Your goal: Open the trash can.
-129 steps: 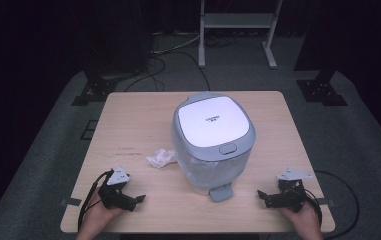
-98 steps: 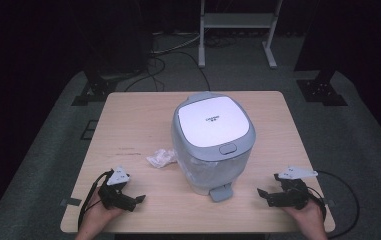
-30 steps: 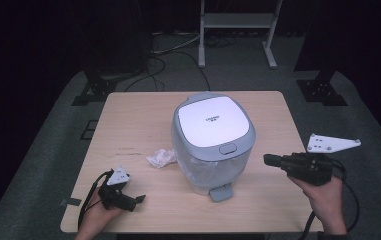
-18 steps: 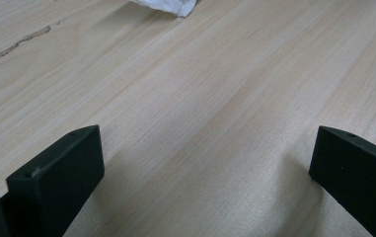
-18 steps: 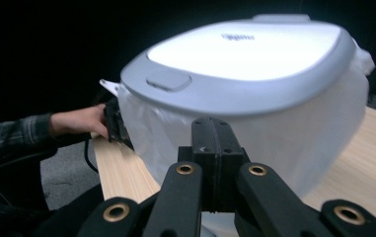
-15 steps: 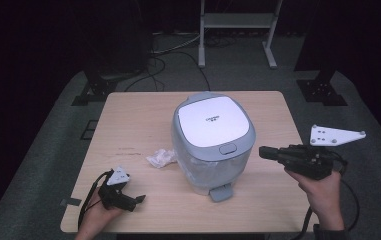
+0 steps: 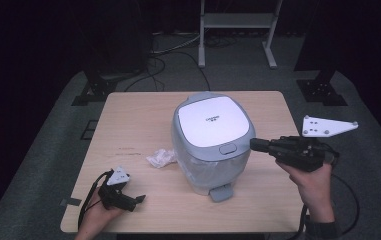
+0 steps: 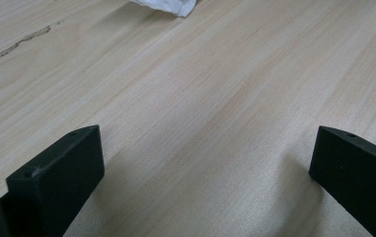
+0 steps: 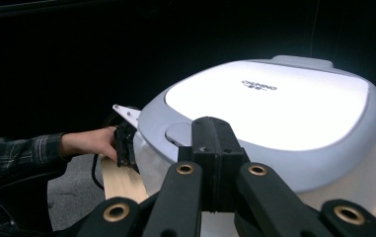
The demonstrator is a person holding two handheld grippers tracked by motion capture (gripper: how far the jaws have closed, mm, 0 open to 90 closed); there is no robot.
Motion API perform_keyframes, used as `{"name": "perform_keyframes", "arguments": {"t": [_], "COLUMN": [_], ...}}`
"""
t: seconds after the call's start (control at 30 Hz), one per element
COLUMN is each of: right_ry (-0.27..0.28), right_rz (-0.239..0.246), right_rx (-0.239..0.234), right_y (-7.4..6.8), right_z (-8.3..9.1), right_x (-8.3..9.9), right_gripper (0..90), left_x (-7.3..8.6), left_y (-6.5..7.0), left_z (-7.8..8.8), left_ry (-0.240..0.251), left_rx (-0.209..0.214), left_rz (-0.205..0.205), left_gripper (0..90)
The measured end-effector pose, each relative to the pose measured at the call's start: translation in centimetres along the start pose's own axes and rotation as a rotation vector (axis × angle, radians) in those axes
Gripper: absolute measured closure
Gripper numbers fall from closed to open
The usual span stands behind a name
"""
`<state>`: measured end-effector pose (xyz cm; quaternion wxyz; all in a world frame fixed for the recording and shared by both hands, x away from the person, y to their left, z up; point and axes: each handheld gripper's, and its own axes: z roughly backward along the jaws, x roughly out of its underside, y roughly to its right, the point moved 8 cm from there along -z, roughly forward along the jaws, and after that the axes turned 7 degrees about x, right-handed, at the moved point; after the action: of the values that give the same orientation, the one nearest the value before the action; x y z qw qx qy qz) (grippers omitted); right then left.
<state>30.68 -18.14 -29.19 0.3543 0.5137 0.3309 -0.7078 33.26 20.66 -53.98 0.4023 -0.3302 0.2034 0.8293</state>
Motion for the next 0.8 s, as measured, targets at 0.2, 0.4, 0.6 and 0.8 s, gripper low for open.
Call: {"name": "perform_keyframes", "arguments": {"t": [0.2,0.4,0.6,0.8], "right_ry": [-0.012,-0.035,-0.046,-0.062], "right_rz": [0.01,0.019,0.022,0.025], "right_rx": [-0.019,-0.027,-0.038,-0.049], "right_y": [-0.4,-0.6,-0.9,-1.2], "right_z": [-1.3,-2.5,-3.3,-4.2], "right_x": [-0.3,-0.3,-0.3,-0.2], "right_gripper": [90.0,90.0,90.0,90.0], "left_x": [0.0,0.0,0.0,0.0], "left_y": [0.0,0.0,0.0,0.0], "left_z": [0.0,0.0,0.0,0.0], "left_ry": [0.001,0.001,0.001,0.001], "left_rx": [0.0,0.0,0.0,0.0], "left_rz": [0.0,0.001,0.0,0.0], "left_gripper": [0.0,0.0,0.0,0.0]}}
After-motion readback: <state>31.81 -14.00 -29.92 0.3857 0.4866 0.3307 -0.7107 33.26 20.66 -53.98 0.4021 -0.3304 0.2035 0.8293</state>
